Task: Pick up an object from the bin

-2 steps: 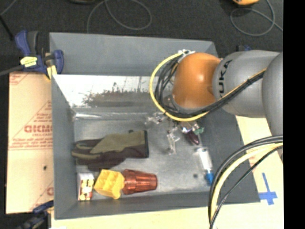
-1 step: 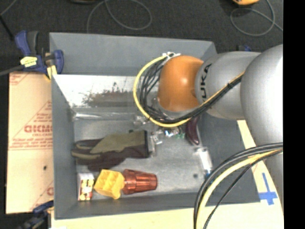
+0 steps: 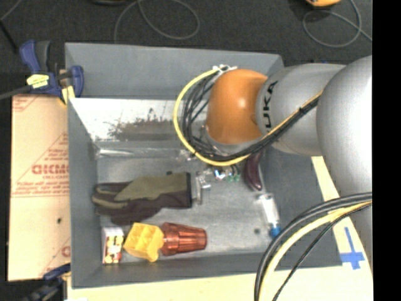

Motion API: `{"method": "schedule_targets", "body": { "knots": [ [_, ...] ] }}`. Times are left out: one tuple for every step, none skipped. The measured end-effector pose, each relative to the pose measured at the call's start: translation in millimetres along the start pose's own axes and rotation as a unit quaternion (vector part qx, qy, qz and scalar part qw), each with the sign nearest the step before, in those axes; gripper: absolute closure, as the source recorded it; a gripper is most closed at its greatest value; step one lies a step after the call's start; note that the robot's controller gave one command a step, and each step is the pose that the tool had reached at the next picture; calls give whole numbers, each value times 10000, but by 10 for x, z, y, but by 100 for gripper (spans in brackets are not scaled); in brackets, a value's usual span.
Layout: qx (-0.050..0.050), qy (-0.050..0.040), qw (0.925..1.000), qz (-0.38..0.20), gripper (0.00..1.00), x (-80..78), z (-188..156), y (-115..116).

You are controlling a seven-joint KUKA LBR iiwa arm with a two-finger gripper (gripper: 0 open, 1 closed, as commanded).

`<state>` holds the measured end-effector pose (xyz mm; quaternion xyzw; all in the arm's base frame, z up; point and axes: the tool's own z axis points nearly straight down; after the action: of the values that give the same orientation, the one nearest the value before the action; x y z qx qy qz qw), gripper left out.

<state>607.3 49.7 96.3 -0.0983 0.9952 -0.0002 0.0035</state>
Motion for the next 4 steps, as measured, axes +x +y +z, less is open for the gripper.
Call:
{"method": "schedule_targets", "body": {
  "knots": [
    [22,-40,9904,-1380,0,-44,-62,19],
    [-1,-20,9201,-3917,100,285,142,132],
    [-2,-20,9203,-3912,100,285,141,132],
    [-8,-14,9206,-3906,100,299,126,131]
  ]
}}
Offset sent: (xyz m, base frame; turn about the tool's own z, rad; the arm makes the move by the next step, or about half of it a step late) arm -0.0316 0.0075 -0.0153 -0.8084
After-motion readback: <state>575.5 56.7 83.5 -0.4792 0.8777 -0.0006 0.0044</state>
